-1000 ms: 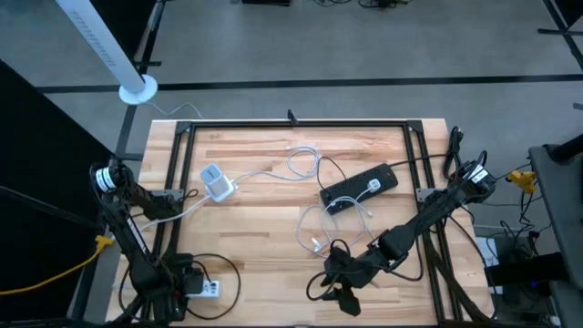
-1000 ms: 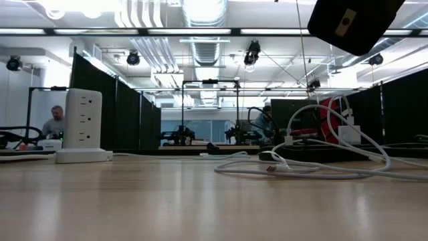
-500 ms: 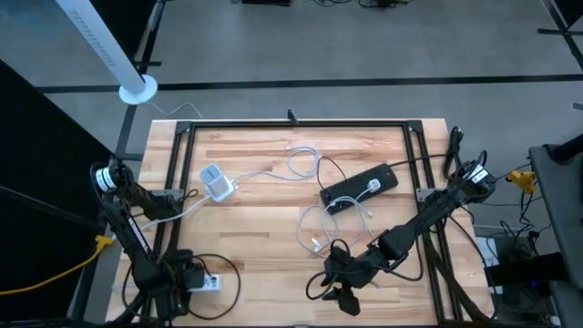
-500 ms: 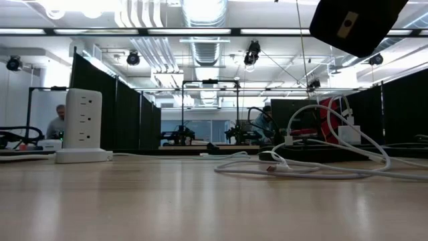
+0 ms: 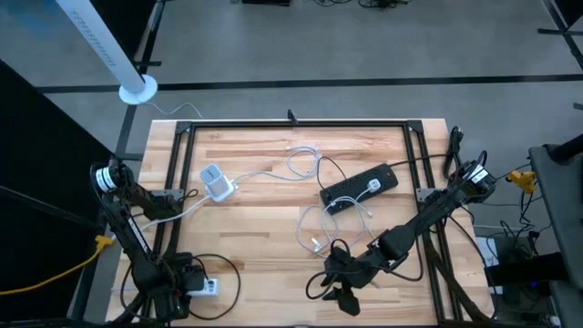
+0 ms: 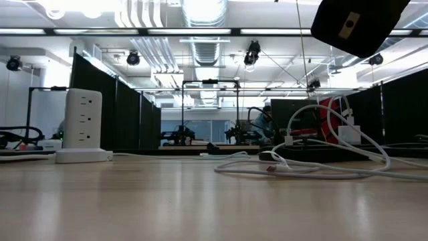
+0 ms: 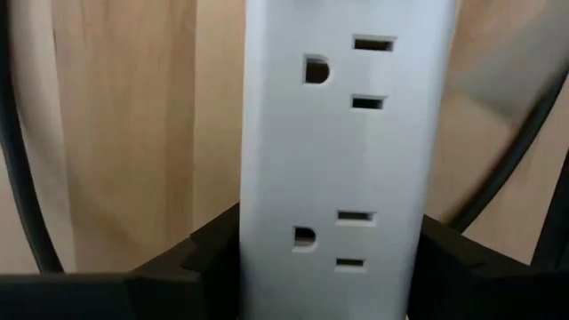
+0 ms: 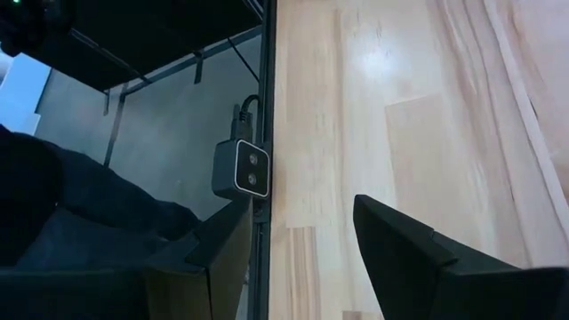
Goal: Insert USB
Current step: Insert the black charger cable into the bottom white outlet extension
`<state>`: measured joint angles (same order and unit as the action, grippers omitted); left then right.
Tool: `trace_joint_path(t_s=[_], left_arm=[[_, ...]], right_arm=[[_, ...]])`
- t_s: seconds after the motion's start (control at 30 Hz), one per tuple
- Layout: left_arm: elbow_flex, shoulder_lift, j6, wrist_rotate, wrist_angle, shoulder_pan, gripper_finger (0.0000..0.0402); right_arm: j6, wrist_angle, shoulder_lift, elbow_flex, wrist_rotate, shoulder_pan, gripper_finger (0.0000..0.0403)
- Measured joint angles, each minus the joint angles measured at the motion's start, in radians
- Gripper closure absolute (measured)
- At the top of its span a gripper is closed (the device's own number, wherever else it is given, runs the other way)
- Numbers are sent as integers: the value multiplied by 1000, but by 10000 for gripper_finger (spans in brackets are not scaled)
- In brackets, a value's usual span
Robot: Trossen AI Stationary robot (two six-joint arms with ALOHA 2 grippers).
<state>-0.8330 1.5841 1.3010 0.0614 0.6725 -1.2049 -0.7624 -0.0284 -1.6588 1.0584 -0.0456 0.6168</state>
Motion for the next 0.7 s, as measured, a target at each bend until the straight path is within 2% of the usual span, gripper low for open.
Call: trace_joint_path(t_s=[0.7], left_arm=[[-6,0,-34,-2,8,1,197]], right_arm=[[-5,-27,0,0,0,0,222]])
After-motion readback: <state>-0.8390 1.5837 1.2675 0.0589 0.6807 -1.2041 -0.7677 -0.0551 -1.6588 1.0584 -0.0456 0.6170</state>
